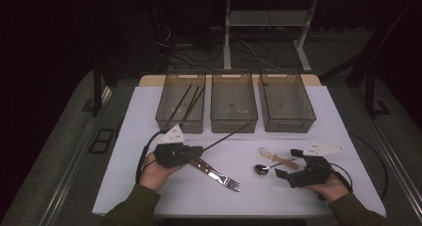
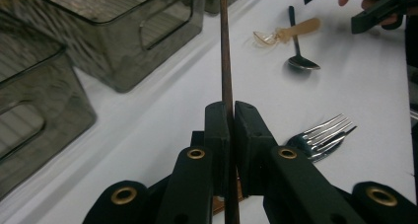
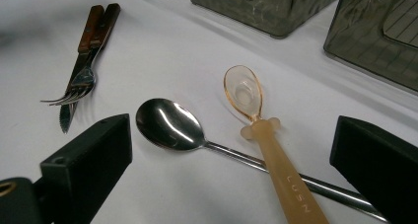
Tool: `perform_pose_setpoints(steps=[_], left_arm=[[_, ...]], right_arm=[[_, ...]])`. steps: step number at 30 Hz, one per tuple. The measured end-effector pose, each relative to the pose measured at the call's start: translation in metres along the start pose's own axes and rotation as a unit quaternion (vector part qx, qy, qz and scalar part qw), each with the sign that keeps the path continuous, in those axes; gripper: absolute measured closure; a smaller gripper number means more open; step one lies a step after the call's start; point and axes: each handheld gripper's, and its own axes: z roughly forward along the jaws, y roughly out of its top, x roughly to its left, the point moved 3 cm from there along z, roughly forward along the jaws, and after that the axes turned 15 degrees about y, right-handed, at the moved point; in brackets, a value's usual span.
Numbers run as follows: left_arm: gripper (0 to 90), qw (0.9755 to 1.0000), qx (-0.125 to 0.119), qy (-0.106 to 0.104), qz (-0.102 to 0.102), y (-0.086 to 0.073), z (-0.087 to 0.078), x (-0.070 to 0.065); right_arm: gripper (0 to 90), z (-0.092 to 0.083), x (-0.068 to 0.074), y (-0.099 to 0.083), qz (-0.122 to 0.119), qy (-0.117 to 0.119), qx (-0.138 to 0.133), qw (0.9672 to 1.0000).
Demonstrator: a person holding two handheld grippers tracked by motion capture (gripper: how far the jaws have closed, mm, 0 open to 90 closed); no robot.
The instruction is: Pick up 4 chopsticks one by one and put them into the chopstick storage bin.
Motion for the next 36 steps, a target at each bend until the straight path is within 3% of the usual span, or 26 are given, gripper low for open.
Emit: perform_pose_setpoints(steps=[16, 28, 32, 36], left_arm=[[84.4, 0.9981, -0.013, 0.049, -0.034, -0.007, -0.015, 0.031], [84.4, 0.9937, -0.023, 0.087, -0.068, -0.012, -0.026, 0.055], [84.4, 0.9916, -0.034, 0.089, -0.088, -0.011, -0.028, 0.062], [84.4, 0.9901, -0.038, 0.097, -0.094, -0.009, -0.028, 0.068]], right_arm=[[2.4, 0.000, 0.000, 0.000, 0.000, 0.000, 0.000, 1.0000], [2.4, 0.000, 0.000, 0.000, 0.000, 0.000, 0.001, 1.0000], [2.4, 0.001, 0.000, 0.000, -0.001, -0.001, 0.002, 1.0000], [2.4, 0.002, -0.001, 0.000, 0.000, -0.001, 0.004, 1.0000]])
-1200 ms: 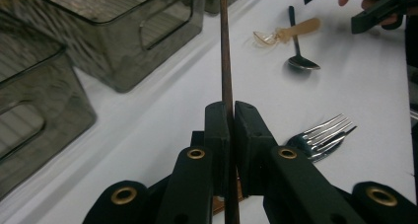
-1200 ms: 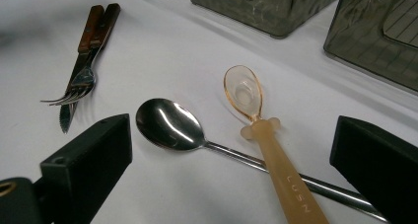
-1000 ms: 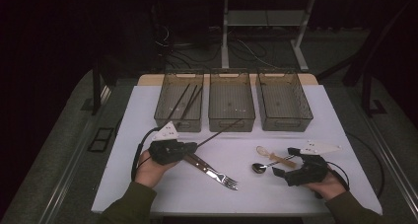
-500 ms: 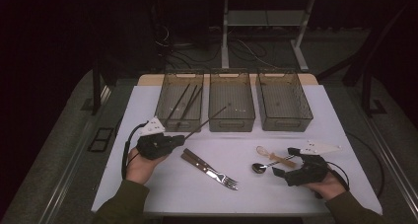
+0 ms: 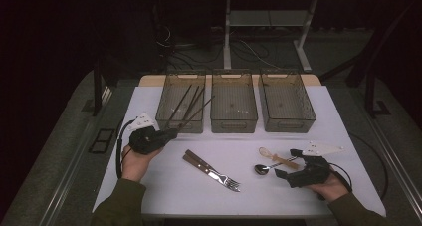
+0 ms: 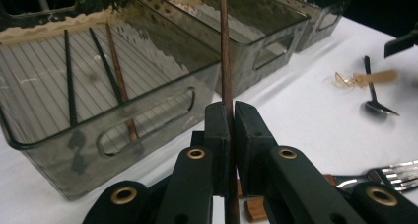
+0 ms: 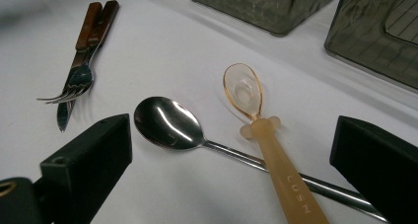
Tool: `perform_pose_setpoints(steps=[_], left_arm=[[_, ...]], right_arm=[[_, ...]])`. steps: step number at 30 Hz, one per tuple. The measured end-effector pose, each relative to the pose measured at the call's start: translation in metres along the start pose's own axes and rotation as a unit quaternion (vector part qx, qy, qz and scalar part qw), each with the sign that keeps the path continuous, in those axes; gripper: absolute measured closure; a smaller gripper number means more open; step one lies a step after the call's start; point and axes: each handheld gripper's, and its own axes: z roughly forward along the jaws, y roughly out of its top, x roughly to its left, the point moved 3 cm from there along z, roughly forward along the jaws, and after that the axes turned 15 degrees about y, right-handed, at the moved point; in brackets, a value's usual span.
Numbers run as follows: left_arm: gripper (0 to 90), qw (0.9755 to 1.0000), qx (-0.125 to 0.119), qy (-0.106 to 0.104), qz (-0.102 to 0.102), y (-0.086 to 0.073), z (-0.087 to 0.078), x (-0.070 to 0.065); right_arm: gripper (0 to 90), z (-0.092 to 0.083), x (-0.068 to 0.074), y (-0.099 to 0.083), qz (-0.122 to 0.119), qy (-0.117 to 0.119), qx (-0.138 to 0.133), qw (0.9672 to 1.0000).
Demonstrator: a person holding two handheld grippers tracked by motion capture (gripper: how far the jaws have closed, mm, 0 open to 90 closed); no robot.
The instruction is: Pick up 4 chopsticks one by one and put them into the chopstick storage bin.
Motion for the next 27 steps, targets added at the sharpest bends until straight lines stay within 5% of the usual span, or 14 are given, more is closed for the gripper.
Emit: perform_pose_setpoints(steps=[27], left_arm=[[84.4, 0.9973, -0.024, 0.051, -0.046, 0.042, 0.049, 0.037]], right_arm=[[2.4, 0.002, -0.002, -0.001, 0.006, -0.001, 0.003, 1.0000]])
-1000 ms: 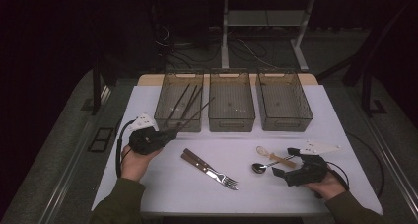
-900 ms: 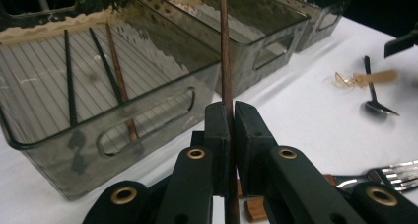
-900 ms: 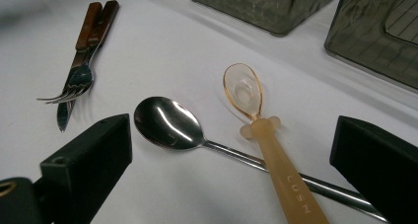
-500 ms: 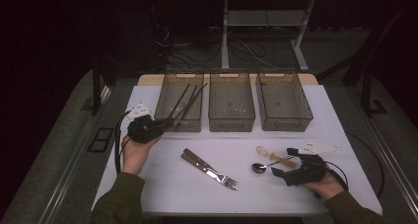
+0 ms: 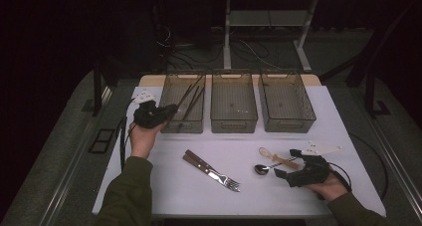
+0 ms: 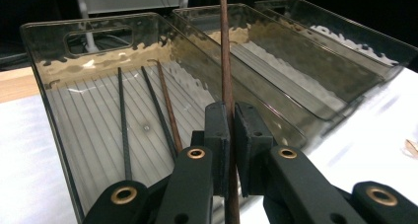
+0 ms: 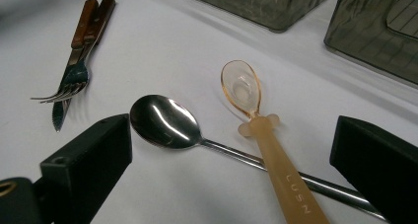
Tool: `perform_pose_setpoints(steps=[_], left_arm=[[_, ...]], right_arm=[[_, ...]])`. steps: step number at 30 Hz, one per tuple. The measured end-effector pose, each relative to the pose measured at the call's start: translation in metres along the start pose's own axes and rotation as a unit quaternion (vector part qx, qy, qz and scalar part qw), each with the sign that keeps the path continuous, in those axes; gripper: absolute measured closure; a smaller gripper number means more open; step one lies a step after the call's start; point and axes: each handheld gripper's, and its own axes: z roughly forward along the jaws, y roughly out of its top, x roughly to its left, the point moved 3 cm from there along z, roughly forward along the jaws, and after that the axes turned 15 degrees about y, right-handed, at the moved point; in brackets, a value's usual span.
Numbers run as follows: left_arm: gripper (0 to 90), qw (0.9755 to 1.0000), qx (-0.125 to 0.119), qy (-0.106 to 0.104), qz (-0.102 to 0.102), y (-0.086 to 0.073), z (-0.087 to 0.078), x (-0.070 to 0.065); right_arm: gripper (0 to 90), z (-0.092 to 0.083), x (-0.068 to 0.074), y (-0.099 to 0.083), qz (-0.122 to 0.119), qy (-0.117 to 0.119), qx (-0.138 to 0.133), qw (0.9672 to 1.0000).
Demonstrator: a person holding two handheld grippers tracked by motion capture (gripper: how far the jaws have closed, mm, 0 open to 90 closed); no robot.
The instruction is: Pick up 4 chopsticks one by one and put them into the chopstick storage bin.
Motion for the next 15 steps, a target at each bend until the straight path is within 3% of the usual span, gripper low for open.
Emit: perform_pose_setpoints(steps=[9, 15], left_arm=[[84.4, 0.9998, 0.007, 0.018, -0.010, 0.011, 0.027, 0.001], [84.3, 0.9989, 0.016, 0.041, -0.018, 0.011, 0.041, 0.004]], right_arm=[[2.4, 0.000, 0.000, 0.000, 0.000, 0.000, -0.001, 1.0000], [2.4, 0.000, 0.000, 0.000, 0.000, 0.001, -0.001, 1.0000]])
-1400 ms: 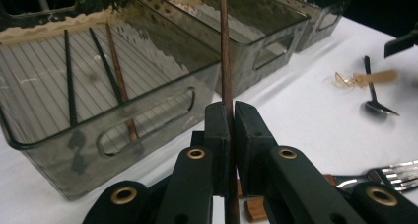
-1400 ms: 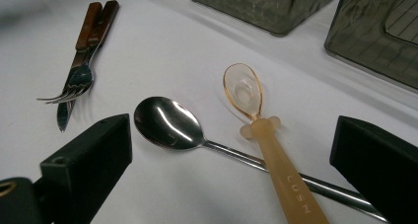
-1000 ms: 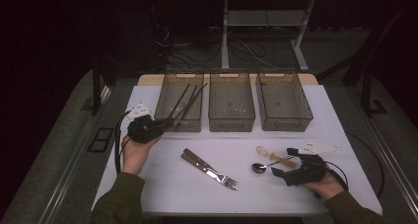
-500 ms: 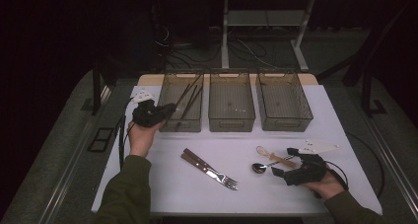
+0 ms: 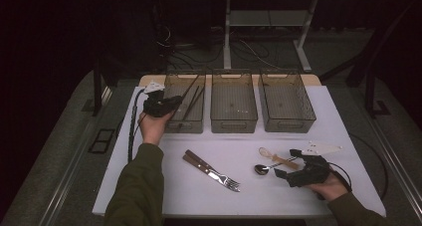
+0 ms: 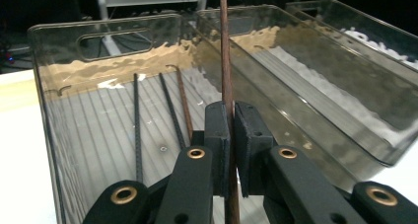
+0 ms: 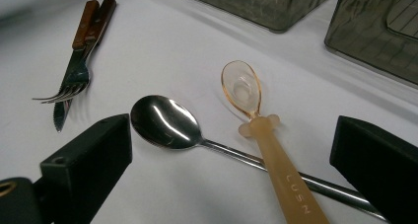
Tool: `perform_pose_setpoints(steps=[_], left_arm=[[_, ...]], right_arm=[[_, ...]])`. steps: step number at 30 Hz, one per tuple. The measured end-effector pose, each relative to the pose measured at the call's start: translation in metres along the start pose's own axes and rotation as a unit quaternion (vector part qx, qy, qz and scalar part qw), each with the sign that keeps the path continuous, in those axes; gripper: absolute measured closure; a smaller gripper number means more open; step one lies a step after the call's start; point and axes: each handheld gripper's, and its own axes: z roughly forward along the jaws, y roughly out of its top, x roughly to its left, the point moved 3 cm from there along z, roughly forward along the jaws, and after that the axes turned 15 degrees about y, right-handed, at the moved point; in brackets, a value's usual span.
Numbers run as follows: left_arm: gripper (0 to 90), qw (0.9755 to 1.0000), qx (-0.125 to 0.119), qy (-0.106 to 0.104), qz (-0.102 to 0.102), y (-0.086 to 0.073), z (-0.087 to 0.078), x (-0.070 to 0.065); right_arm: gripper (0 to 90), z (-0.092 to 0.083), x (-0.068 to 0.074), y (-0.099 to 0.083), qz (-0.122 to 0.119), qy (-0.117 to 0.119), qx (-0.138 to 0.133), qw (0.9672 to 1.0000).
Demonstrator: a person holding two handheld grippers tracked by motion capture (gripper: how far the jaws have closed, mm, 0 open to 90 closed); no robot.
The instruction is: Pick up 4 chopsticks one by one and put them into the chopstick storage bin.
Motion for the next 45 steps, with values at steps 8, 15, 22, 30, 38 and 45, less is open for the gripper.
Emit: perform_pose_setpoints(steps=[8, 15, 22, 30, 38, 45], left_arm=[[84.1, 0.9992, 0.025, 0.031, 0.002, -0.008, 0.011, 0.003], [83.9, 0.9985, 0.040, 0.037, 0.001, -0.013, 0.015, 0.006], [73.9, 0.9984, 0.035, 0.044, 0.001, -0.015, 0.015, 0.006], [64.9, 0.9990, 0.026, 0.037, 0.005, -0.012, 0.009, 0.004], [54.6, 0.9997, 0.014, 0.007, 0.019, -0.009, -0.004, -0.001], [48.3, 0.9992, 0.006, -0.019, 0.035, -0.011, -0.018, -0.007]], right_arm=[[2.4, 0.000, 0.000, 0.000, 0.001, 0.001, 0.000, 1.0000], [2.4, 0.000, 0.000, 0.000, 0.000, 0.001, 0.000, 1.0000], [2.4, 0.000, 0.000, 0.000, 0.000, 0.001, 0.000, 1.0000], [2.4, 0.000, 0.000, 0.000, 0.000, 0.001, 0.000, 1.0000], [2.4, 0.000, 0.000, 0.000, -0.001, -0.001, 0.001, 1.0000], [2.4, 0.001, 0.000, 0.000, 0.000, -0.002, 0.002, 1.0000]])
